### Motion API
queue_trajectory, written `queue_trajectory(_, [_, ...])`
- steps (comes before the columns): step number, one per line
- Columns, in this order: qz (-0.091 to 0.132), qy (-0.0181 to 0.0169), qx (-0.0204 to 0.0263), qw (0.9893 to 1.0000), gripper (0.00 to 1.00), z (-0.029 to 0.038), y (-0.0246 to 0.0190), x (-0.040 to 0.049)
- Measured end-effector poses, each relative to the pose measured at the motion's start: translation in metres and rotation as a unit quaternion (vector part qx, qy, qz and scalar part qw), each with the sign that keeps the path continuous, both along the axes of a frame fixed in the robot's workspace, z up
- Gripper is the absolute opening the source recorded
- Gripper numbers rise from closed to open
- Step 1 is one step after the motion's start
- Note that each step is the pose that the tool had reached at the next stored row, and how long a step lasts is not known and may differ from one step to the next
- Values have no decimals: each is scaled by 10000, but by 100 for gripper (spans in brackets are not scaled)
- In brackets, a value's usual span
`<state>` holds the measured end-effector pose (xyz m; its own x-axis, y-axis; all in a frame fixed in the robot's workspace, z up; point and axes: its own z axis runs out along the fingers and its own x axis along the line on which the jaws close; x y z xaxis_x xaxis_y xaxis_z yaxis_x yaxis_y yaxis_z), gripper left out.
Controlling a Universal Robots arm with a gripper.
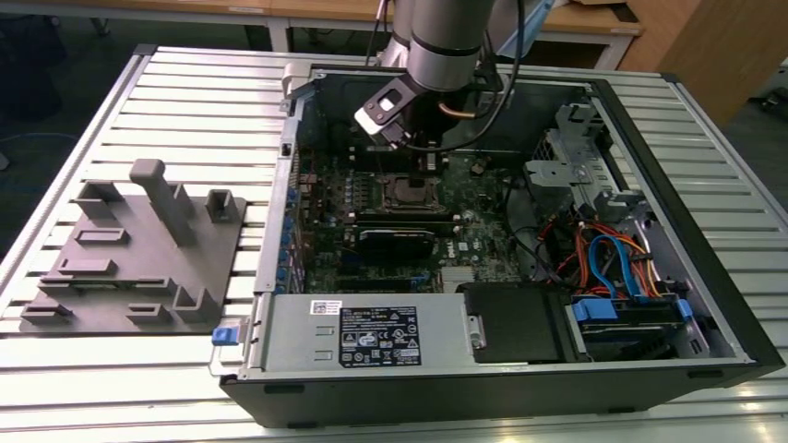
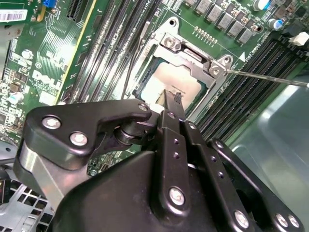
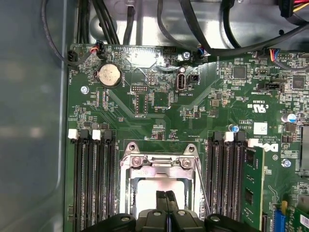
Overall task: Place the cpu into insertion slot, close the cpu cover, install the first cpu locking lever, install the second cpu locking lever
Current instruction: 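Install the first cpu locking lever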
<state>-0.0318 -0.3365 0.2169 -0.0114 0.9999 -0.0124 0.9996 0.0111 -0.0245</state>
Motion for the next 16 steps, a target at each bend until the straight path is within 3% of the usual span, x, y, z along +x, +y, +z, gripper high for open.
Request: queue_trajectory(16, [0, 0, 0, 10000, 10, 142, 0, 0])
